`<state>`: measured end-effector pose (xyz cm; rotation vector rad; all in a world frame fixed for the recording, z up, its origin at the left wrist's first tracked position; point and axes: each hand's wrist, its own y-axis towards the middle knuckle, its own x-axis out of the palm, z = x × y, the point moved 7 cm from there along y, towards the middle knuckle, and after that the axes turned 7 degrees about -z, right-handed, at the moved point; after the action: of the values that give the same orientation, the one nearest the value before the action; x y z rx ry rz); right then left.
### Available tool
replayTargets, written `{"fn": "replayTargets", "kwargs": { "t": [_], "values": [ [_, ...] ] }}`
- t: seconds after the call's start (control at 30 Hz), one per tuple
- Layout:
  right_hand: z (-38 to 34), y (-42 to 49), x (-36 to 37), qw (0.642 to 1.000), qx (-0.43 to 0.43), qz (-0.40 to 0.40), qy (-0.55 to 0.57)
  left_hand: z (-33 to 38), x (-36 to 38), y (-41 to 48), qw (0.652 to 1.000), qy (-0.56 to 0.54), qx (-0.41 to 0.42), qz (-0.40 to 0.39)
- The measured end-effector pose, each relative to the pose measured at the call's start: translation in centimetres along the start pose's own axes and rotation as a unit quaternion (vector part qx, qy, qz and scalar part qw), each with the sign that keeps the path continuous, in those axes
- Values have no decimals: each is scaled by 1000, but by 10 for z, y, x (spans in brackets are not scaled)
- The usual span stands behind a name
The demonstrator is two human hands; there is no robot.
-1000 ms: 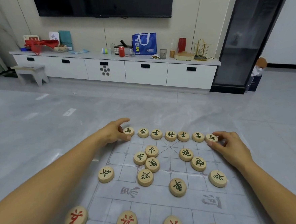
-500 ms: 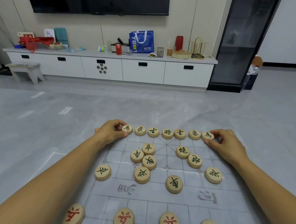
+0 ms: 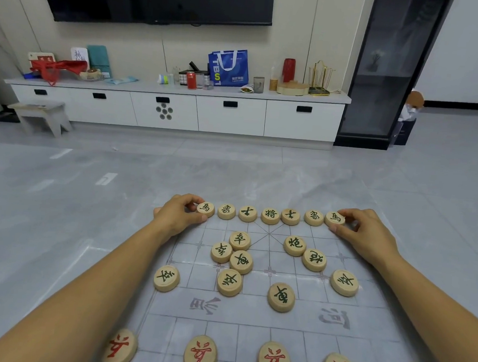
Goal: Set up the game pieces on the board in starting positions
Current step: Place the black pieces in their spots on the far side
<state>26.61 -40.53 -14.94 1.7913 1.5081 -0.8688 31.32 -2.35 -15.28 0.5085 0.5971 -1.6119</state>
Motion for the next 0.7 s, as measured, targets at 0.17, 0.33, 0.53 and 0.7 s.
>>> {"fn": "replayTargets", "kwargs": {
  "t": [0.17, 0.33, 0.53, 0.7],
  "values": [
    [0, 1, 0, 1000, 1, 2, -5, 0, 1, 2, 1000, -4, 0, -3],
    [-2, -1, -1, 1000, 2, 1, 8, -1, -2, 0, 1000, 9, -2, -2],
    [-4, -6, -4, 997, 4, 5, 75, 3, 2, -3, 999, -21, -6, -39],
    [0, -8, -8, 989, -2, 5, 149, 2, -15, -23, 995, -46, -35, -86]
  ]
}}
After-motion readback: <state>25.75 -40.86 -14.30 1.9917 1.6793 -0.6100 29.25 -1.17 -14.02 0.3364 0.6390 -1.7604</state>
